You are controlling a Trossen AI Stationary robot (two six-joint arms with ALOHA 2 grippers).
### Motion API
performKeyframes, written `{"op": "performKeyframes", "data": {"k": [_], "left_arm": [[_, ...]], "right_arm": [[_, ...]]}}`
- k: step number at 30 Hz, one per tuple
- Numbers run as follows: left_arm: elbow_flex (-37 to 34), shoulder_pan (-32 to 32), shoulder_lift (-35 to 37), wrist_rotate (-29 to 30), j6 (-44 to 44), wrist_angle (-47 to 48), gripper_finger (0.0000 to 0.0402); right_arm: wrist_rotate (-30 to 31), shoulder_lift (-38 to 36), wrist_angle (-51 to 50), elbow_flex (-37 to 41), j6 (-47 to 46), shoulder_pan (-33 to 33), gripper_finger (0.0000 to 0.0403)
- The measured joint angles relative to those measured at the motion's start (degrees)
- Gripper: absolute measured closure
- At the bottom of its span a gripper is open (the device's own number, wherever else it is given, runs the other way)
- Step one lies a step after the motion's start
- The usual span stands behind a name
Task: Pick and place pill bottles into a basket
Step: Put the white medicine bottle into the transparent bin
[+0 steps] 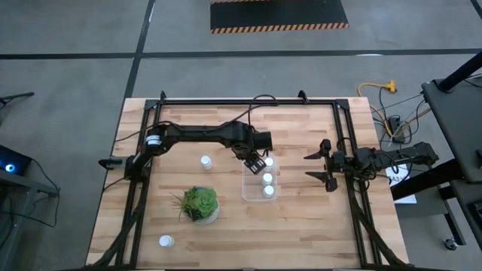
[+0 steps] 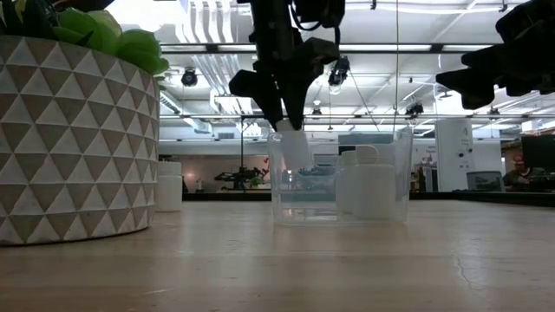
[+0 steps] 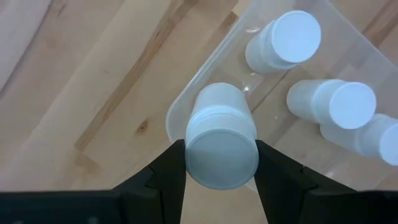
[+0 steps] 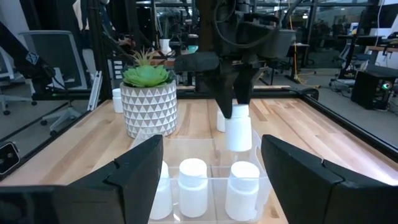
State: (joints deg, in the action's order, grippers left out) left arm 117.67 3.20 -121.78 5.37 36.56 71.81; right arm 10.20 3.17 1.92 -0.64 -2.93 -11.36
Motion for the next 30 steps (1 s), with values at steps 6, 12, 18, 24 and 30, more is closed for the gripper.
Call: {"op": "performKeyframes", "data": {"k": [6, 12, 18, 24, 30], "left_arm": [[-0.3, -0.6, -1.4, -0.4, 0.0, -0.9, 0.0257], [-0.7, -0.8, -2.7, -0.4, 0.0, -1.7, 0.0257], [-0.9, -1.0, -3.8, 0.3, -1.2, -2.0, 0.0257], [-1.7, -1.0, -4.7, 0.6, -2.2, -2.1, 0.0257], [-3.0, -1.0, -4.7, 0.6, -2.5, -2.0, 0.0257]], "right_arm": [[0.0, 0.0, 0.0, 0.0, 0.1, 0.0, 0.0142], [0.0, 0.2, 0.0, 0.0, 0.0, 0.0, 0.0142], [0.0, 0.3, 0.0, 0.0, 0.0, 0.0, 0.0142], [0.0, 0.3, 0.0, 0.0, 0.1, 0.0, 0.0142], [0.0, 0.4, 0.0, 0.0, 0.0, 0.0, 0.0142]]}}
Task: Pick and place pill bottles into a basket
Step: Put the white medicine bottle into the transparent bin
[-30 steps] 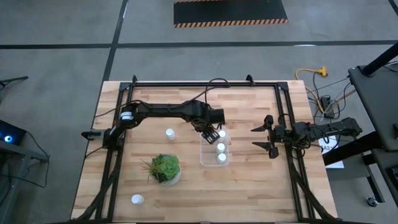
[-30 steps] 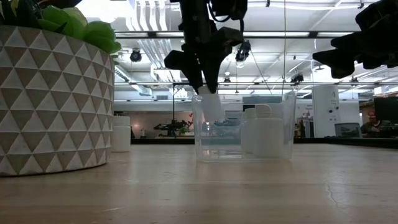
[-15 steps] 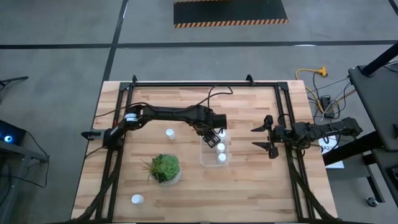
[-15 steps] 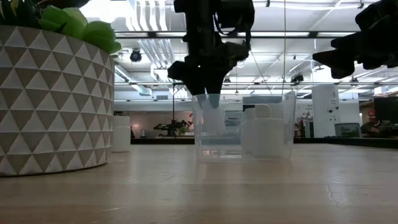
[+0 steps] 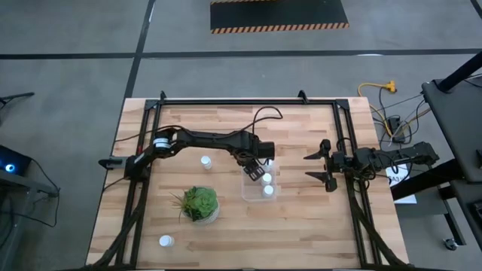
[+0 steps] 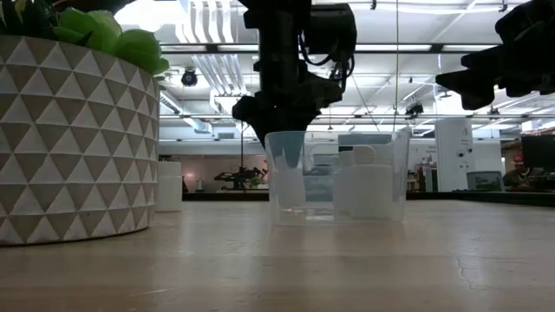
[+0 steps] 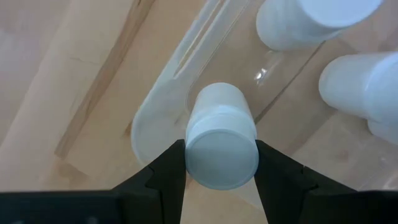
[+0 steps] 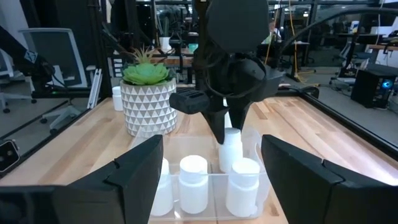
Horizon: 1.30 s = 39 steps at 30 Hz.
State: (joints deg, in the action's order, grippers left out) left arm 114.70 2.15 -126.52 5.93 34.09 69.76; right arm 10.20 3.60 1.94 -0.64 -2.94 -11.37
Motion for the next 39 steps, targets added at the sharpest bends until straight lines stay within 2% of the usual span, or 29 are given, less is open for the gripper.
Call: {"op": "performKeyframes", "data": {"k": [33, 39], "left_arm": [[-0.7, 0.0, 0.0, -0.3, -0.5, -0.2, 0.0244], [-0.7, 0.0, 0.0, -1.0, -0.5, -0.2, 0.0213]], "right_arm": [[0.0, 0.0, 0.0, 0.0, 0.1, 0.0, 0.0142], [0.0, 0.0, 0.0, 0.0, 0.0, 0.0, 0.0142]]}}
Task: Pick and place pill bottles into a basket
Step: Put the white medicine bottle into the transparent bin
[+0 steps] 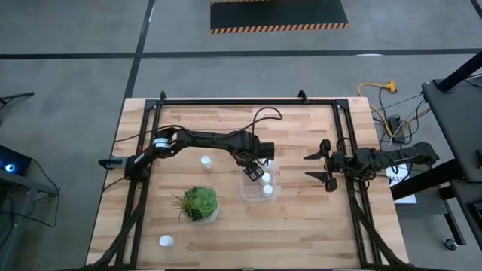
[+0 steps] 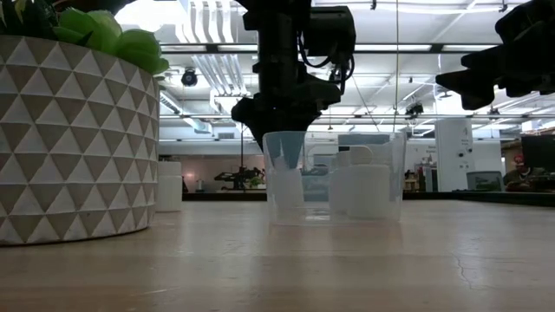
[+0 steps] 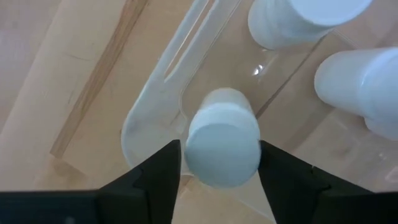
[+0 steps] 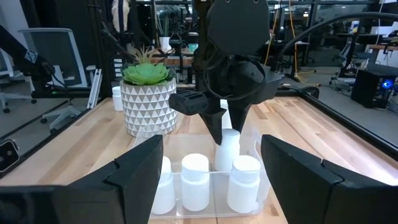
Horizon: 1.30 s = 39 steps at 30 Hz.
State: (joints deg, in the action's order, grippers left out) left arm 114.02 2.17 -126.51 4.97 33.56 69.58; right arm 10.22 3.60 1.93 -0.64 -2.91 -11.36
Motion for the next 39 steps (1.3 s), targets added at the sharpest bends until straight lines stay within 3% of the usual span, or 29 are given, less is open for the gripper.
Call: {"op": "performKeyframes", "data": {"k": [7, 23, 33, 39], "left_arm": [[0.2, 0.1, 0.0, 0.0, 0.0, -0.1, 0.0173], [6.0, -0.1, 3.8, 0.0, 1.6, 1.9, 0.0171], [3.6, -1.2, 11.6, 0.1, 7.7, 5.3, 0.0171], [3.5, -2.3, 14.1, 5.6, 12.8, 15.3, 0.0171]], "right_arm": [[0.0, 0.0, 0.0, 0.0, 0.1, 0.0, 0.0142], [0.0, -0.1, 0.0, 0.0, 0.0, 0.0, 0.0142], [-0.1, -0.1, 0.0, 0.0, 0.0, 0.0, 0.0142], [0.0, -0.1, 0.0, 0.0, 0.0, 0.0, 0.0142]]}}
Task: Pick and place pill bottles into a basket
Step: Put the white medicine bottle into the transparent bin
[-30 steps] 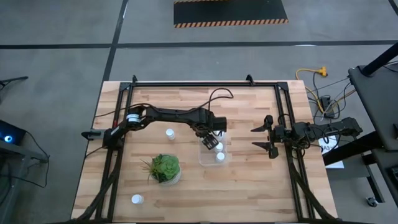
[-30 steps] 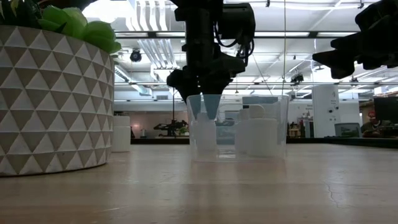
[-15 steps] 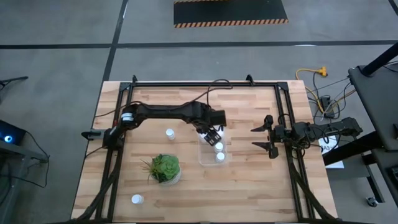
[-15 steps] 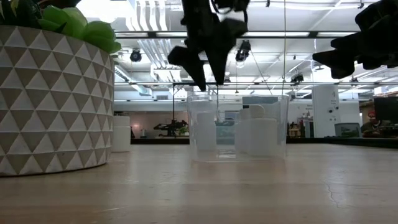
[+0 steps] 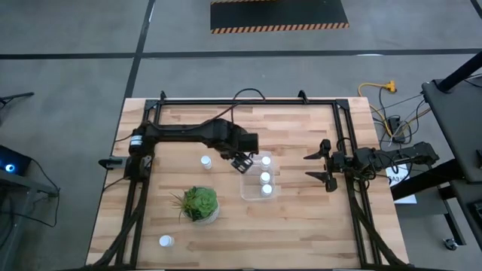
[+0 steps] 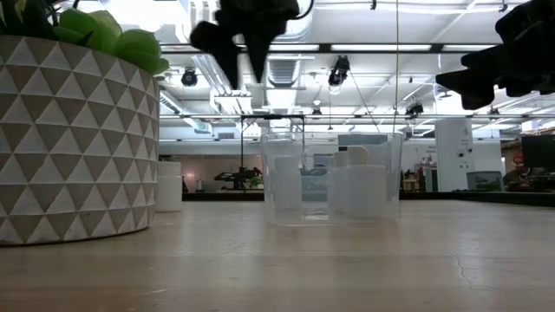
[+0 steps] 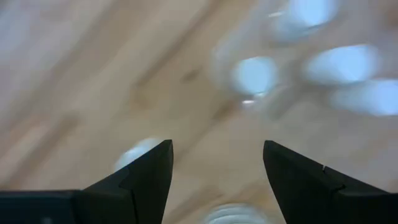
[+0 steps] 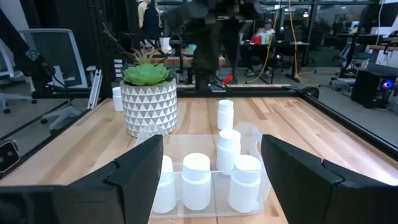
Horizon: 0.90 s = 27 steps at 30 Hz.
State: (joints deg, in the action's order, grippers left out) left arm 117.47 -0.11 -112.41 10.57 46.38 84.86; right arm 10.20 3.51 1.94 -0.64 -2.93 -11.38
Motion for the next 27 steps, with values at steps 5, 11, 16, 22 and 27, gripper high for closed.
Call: {"op": "performKeyframes", "data": {"k": [5, 11, 16, 22, 27], "left_arm": [[-1.4, -0.4, 1.2, 2.4, 0.0, 4.7, 0.0171], [-4.8, -0.7, 2.5, 0.4, -0.5, 5.1, 0.0171], [-10.3, -0.8, 4.6, -0.4, -2.1, 5.1, 0.0171], [-20.1, -0.8, 9.9, -1.8, -1.8, 0.2, 0.0171], [-26.6, -0.4, 14.3, -3.1, -1.6, -6.2, 0.0171]], "right_arm": [[0.0, 0.0, 0.0, 0.0, 0.0, 0.0, 0.0142], [0.0, 0.0, 0.0, 0.0, 0.1, 0.0, 0.0142], [0.0, 0.0, 0.0, 0.0, 0.1, 0.0, 0.0142], [0.0, 0.0, 0.0, 0.0, 0.0, 0.0, 0.0142], [0.0, 0.0, 0.0, 0.0, 0.0, 0.0, 0.0142]]}}
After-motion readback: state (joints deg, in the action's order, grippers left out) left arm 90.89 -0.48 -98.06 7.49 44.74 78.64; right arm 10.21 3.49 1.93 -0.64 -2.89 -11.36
